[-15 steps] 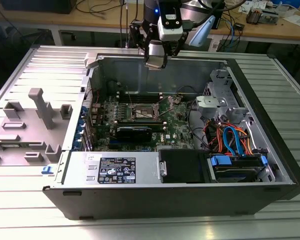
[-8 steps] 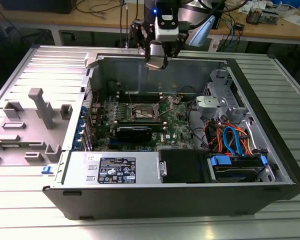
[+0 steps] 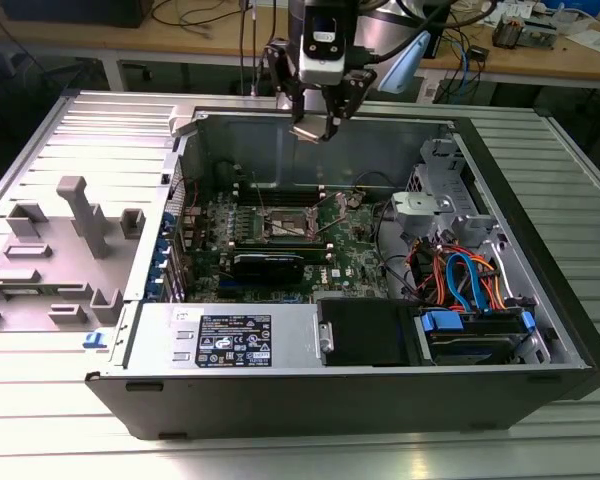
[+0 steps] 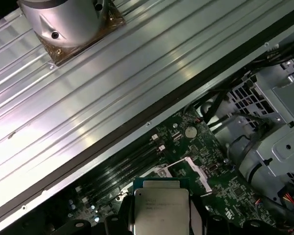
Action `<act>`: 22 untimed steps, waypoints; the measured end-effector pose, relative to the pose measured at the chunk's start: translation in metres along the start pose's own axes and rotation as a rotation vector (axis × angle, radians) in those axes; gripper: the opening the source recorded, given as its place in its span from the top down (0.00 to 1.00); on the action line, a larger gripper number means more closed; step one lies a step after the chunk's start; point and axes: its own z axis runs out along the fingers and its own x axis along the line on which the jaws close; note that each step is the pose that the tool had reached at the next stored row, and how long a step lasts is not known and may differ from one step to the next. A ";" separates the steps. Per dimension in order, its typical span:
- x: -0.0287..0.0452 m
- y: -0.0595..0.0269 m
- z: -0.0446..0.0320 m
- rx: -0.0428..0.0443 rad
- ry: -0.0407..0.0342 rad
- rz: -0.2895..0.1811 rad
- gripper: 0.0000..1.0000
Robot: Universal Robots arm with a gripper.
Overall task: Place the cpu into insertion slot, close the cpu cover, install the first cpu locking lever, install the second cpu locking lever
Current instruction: 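Place the cpu into insertion slot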
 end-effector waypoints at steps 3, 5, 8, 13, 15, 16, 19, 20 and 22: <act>0.0000 -0.0001 0.0007 -0.0006 -0.0036 0.047 0.45; 0.0000 -0.0001 0.0011 -0.0010 -0.0057 0.075 0.45; -0.0001 -0.0002 0.0017 -0.0015 -0.0087 0.116 0.45; -0.0004 -0.0008 0.0038 0.0031 -0.0088 0.183 0.45; -0.0004 -0.0009 0.0047 0.0078 -0.0055 0.192 0.45; -0.0005 -0.0009 0.0050 0.0097 -0.0037 0.194 0.45; -0.0005 -0.0010 0.0064 0.0103 -0.0039 0.197 0.45; -0.0006 -0.0011 0.0071 0.0112 -0.0047 0.198 0.45; -0.0006 -0.0013 0.0093 0.0133 -0.0068 0.200 0.45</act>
